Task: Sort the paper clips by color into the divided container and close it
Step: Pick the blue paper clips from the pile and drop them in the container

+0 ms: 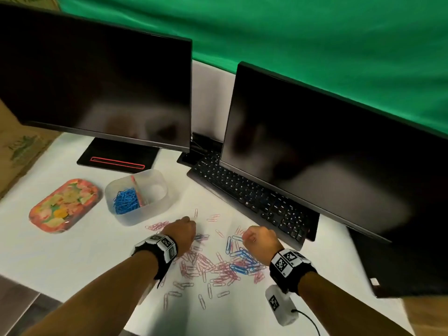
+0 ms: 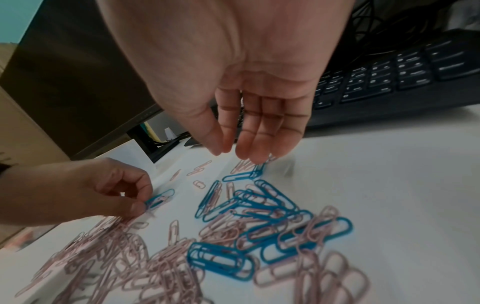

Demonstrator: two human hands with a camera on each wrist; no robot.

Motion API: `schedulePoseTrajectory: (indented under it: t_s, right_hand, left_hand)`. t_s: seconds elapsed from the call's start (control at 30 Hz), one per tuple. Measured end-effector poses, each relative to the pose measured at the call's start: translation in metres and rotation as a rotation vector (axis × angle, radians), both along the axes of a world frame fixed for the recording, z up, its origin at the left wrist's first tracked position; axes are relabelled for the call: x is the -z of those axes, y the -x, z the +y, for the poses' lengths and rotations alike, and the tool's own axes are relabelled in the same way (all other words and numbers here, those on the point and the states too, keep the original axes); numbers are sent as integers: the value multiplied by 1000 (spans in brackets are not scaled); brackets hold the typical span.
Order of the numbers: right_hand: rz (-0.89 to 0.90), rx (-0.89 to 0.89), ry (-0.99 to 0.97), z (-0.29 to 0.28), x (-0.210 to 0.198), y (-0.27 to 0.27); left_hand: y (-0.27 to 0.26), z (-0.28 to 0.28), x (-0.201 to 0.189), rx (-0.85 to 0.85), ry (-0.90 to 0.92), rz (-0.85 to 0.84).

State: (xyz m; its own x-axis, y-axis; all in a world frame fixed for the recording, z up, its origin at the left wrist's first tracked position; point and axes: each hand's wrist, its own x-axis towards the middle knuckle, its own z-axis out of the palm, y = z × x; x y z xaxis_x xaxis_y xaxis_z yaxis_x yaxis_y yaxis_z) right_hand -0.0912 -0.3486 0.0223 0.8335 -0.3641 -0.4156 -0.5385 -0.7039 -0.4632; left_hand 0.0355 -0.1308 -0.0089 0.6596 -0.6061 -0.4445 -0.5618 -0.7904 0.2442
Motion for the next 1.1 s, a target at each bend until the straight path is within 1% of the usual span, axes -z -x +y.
schedulePoseTrajectory:
  t_s: [0.07, 0.2, 0.27, 0.33, 0.37, 0.5, 0.6, 0.67, 0.8, 0.87, 0.9, 0.97, 1.03, 1.1]
  right_hand:
    - [-22, 3, 6, -5, 4, 3]
    - [-38, -41, 43, -7, 7, 1]
    - [-42, -151, 78, -2, 9, -2]
    - [-47, -322, 137, 7, 12, -6]
    - [-41, -403, 165, 11, 14, -8]
    - [23, -623, 270, 21, 21, -25]
    - [44, -760, 347, 24, 22, -34]
    - [45, -821, 388, 26, 22, -38]
    - [72, -918, 438, 27, 21, -40]
    - [46, -892, 375, 26, 22, -39]
    - [15, -829, 313, 25, 21, -38]
    - [-31, -626, 213, 16, 19, -36]
    - [-62, -376, 175, 0, 16, -33]
    - [-72, -192, 161, -18, 14, -27]
  left_hand:
    - [1, 1, -3, -71, 71, 38]
    - [2, 4, -11, -314, 279, 126]
    - [4, 3, -15, -417, 378, 175]
    - [7, 1, -16, -484, 475, 223]
    - [9, 0, -15, -515, 515, 275]
    - [11, -2, -14, -724, 678, 626]
    - [15, -6, -20, -887, 823, 786]
    - [18, -7, -24, -953, 902, 869]
    - [21, -8, -25, -989, 953, 948]
    - [23, -10, -24, -1009, 967, 956]
    - [24, -11, -24, -1012, 964, 952]
    - [26, -16, -25, -993, 929, 914]
    - [29, -22, -22, -904, 812, 800]
    - [34, -30, -14, -727, 636, 591]
